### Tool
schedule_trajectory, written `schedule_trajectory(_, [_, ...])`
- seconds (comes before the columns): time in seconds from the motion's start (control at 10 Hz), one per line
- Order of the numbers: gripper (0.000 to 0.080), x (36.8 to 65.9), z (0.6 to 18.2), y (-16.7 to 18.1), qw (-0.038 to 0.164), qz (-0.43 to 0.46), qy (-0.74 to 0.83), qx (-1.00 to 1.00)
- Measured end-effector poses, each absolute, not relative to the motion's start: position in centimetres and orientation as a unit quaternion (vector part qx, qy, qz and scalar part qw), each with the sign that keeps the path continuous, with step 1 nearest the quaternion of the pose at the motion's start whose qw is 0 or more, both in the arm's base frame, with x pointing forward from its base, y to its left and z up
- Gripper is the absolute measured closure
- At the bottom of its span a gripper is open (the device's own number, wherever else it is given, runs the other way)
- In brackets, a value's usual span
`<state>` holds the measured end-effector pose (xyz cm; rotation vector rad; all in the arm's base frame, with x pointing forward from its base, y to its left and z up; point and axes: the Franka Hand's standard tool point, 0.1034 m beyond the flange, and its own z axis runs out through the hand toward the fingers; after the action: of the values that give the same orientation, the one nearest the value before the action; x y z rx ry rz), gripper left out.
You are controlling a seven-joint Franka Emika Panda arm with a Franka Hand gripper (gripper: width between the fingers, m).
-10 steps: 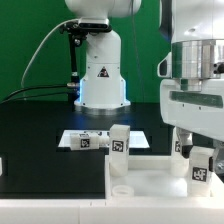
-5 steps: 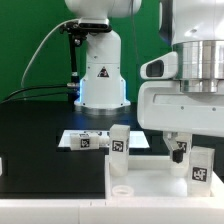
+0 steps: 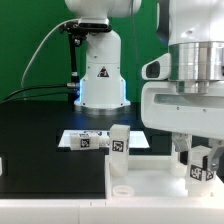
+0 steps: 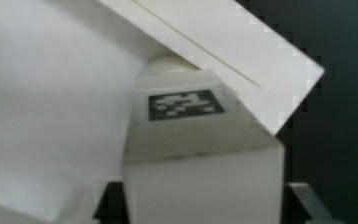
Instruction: Assemble square table
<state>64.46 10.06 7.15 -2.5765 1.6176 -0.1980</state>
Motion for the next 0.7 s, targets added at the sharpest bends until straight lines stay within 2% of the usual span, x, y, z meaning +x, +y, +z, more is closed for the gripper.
schedule_trajectory(0.2, [0.0505,64.21,7.08,9.82,0.052,-0.05,0.643,-0.762])
schedule_trajectory(0.5, [0.0506,63.83,6.97,9.93,0.073,-0.015,0.78,-0.621])
schedule_trajectory(0.7, [0.0505,63.63,6.89,9.98,0.071,-0.01,0.816,-0.574])
